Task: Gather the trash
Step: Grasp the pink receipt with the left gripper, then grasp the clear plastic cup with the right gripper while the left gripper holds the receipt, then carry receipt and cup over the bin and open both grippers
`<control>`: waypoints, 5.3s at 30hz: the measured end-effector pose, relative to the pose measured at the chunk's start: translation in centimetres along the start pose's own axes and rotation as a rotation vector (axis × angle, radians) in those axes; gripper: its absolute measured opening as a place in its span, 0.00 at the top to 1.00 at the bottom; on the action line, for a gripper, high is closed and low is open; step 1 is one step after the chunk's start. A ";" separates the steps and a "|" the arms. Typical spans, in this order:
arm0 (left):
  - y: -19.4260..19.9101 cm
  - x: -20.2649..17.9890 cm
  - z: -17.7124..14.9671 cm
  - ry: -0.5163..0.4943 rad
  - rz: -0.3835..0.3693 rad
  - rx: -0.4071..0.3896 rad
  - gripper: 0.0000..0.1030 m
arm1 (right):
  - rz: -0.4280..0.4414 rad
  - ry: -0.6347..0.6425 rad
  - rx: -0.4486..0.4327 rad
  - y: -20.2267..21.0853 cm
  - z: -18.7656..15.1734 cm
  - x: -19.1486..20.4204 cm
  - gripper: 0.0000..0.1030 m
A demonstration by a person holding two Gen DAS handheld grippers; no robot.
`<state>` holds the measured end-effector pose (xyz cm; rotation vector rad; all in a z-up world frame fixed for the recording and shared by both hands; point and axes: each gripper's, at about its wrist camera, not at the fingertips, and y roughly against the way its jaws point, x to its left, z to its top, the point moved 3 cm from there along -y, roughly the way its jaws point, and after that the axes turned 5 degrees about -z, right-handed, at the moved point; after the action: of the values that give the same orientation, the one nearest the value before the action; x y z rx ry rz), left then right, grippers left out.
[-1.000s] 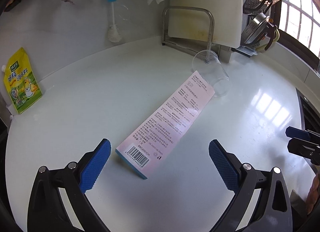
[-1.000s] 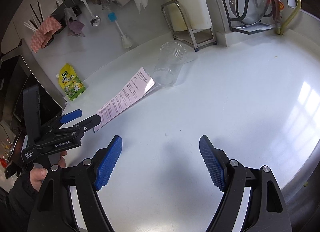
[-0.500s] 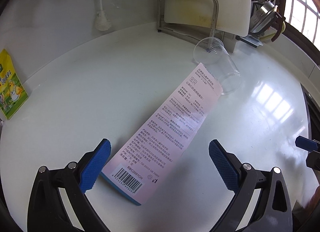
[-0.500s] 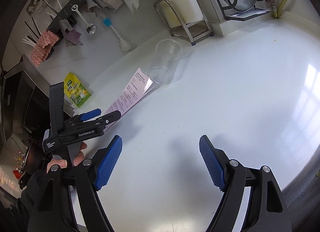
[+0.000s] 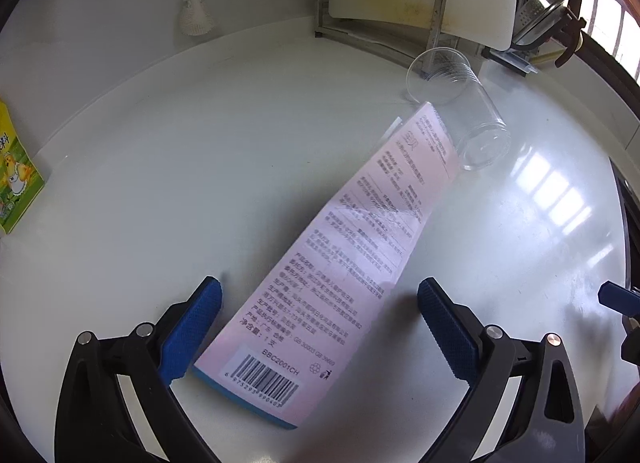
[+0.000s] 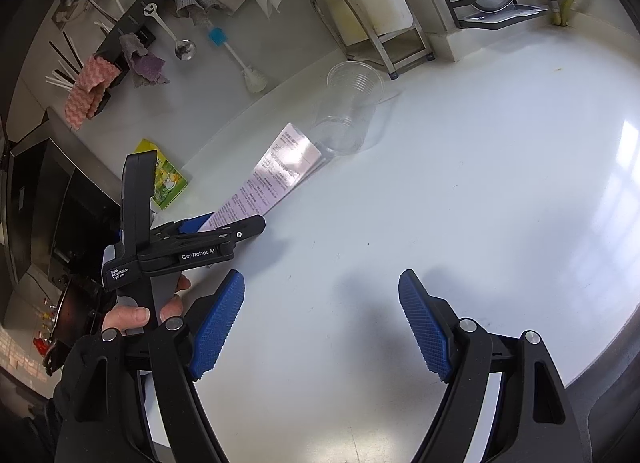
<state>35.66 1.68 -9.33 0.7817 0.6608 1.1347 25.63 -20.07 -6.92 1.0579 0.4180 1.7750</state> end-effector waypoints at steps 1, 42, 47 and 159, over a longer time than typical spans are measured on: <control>0.0 0.0 0.0 0.000 0.000 -0.002 0.08 | -0.002 0.003 0.001 -0.1 0.0 0.1 0.26; 3.7 3.3 0.4 0.096 0.111 -0.180 0.49 | -0.144 0.072 -0.039 -1.1 1.0 1.1 0.26; 4.1 4.0 0.5 0.106 0.138 -0.199 0.49 | -0.199 0.125 -0.074 -1.8 2.8 2.5 0.26; 20.2 -14.3 -30.5 0.037 -0.029 -0.175 0.49 | -0.374 0.049 -0.168 16.3 -28.0 5.2 0.43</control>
<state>-3.52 -1.27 -9.17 0.6014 0.5927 1.1656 -7.02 -17.85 -9.04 0.7627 0.4560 1.4748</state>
